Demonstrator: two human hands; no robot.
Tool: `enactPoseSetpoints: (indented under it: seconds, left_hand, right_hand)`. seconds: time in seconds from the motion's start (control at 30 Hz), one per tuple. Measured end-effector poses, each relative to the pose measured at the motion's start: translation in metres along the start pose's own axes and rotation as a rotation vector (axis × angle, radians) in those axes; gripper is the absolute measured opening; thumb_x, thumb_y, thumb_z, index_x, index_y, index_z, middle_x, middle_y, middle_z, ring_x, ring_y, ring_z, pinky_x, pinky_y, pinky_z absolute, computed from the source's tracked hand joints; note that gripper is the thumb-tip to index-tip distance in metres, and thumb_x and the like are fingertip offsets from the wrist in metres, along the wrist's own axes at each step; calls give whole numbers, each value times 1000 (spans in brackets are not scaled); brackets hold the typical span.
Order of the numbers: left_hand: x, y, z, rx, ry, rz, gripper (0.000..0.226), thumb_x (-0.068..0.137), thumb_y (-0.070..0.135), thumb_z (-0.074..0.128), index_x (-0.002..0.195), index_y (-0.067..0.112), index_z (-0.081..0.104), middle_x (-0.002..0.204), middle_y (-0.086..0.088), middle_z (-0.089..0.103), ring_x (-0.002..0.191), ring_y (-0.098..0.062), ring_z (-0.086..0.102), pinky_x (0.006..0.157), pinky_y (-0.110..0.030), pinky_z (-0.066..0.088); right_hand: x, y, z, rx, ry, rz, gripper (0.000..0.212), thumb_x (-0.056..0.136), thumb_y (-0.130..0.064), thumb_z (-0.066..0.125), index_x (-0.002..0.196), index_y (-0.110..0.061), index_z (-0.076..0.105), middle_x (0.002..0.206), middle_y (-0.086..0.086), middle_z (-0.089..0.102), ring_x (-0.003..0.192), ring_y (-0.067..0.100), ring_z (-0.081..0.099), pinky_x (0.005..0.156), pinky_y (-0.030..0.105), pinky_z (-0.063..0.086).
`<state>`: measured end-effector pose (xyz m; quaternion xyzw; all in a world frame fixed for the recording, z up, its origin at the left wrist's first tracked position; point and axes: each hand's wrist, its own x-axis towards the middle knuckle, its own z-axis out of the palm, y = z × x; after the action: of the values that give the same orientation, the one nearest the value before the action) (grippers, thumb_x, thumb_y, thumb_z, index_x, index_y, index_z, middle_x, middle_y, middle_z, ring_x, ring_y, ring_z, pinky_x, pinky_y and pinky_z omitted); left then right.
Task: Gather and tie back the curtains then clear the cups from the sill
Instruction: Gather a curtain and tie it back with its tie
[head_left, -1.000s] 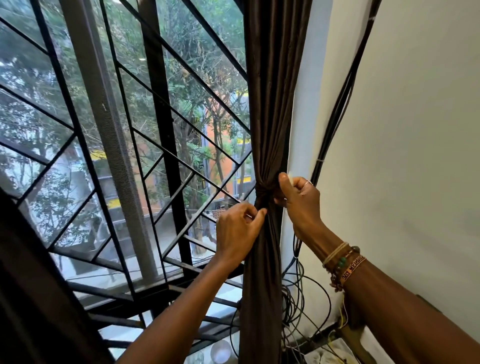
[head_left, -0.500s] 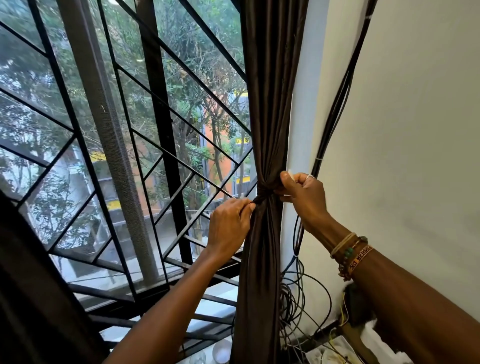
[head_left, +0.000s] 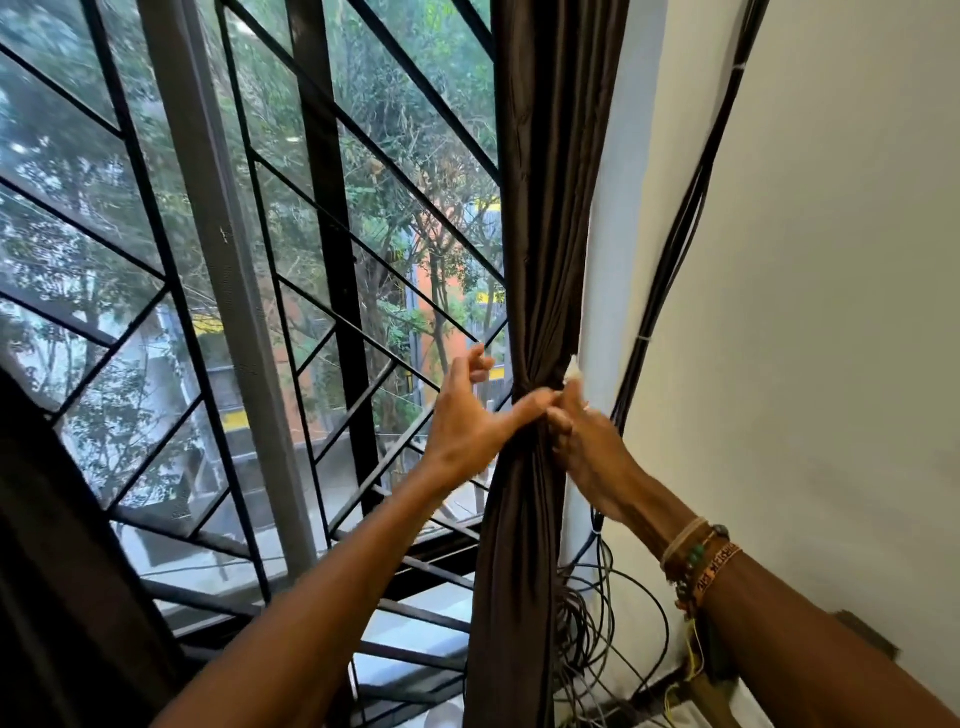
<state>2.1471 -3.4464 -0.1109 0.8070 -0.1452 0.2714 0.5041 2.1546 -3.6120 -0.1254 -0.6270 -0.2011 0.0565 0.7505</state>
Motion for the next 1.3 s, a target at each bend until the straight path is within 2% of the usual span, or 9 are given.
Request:
enactPoseSetpoints:
  seconds: [0.07, 0.13, 0.27, 0.43, 0.53, 0.67, 1.1, 1.23, 1.3]
  left_hand:
    - [25, 25, -2, -164, -90, -113, 97, 64, 56, 85, 140, 16, 41, 127, 4, 59, 111, -5, 59, 93, -24, 51]
    - [46, 53, 2, -243, -136, -131, 59, 69, 40, 88, 113, 12, 60, 95, 3, 71, 81, -2, 69, 75, -24, 58]
    - [69, 69, 19, -565, 33, -306, 17, 91, 22, 70, 89, 5, 69, 67, -5, 67, 57, -16, 63, 60, -27, 55]
    - [74, 68, 25, -647, -40, -378, 20, 96, 27, 64, 92, 7, 63, 65, -3, 59, 60, -18, 57, 64, -32, 51]
    - [73, 71, 31, -727, -42, -410, 23, 96, 29, 63, 90, 7, 60, 63, -2, 57, 60, -17, 56, 72, -34, 51]
    - [75, 71, 33, -720, 36, -462, 24, 99, 30, 59, 92, 8, 55, 63, -2, 49, 58, -15, 49, 61, -28, 47]
    - [69, 68, 18, -707, -59, -420, 22, 97, 30, 62, 89, 10, 60, 65, -2, 55, 60, -15, 54, 68, -31, 50]
    - [59, 70, 26, -607, -140, -340, 19, 96, 26, 64, 89, 8, 62, 70, -3, 58, 64, -16, 58, 65, -29, 53]
    - [57, 71, 26, -619, -132, -334, 19, 96, 23, 63, 87, 7, 61, 69, -2, 57, 63, -16, 58, 62, -28, 54]
  right_hand:
    - [-4, 12, 3, -227, -36, -25, 29, 89, -34, 69, 113, -16, 68, 103, 0, 75, 93, 10, 70, 74, 20, 52]
    - [-1, 24, 7, -446, 36, -64, 13, 86, -28, 76, 93, -18, 72, 88, -2, 75, 80, 10, 70, 68, 18, 51]
    - [7, 41, 7, -783, 221, -170, 39, 90, -41, 69, 61, -20, 53, 60, -2, 55, 54, 12, 49, 55, 29, 35]
    - [-6, 42, 13, -587, 24, -64, 21, 90, -37, 70, 87, -21, 58, 73, -12, 58, 72, 4, 59, 70, 29, 47]
    - [-14, 61, 28, -571, 165, -105, 48, 76, -48, 81, 101, -15, 57, 87, -3, 65, 83, 9, 65, 76, 28, 52]
    - [-1, 79, 33, -940, 311, 43, 53, 101, -49, 44, 140, -12, 44, 135, 11, 57, 127, 32, 52, 108, 45, 30]
    - [0, 98, 4, -1120, 101, 127, 38, 102, -50, 39, 115, -17, 52, 98, 7, 68, 98, 35, 64, 94, 46, 44]
    - [-3, 91, -5, -1075, -28, 174, 55, 85, -72, 46, 110, -24, 52, 99, 1, 66, 94, 29, 65, 89, 48, 51]
    - [-1, 82, -11, -1152, -13, 179, 43, 91, -57, 54, 111, -18, 57, 104, 8, 66, 97, 32, 65, 86, 45, 53]
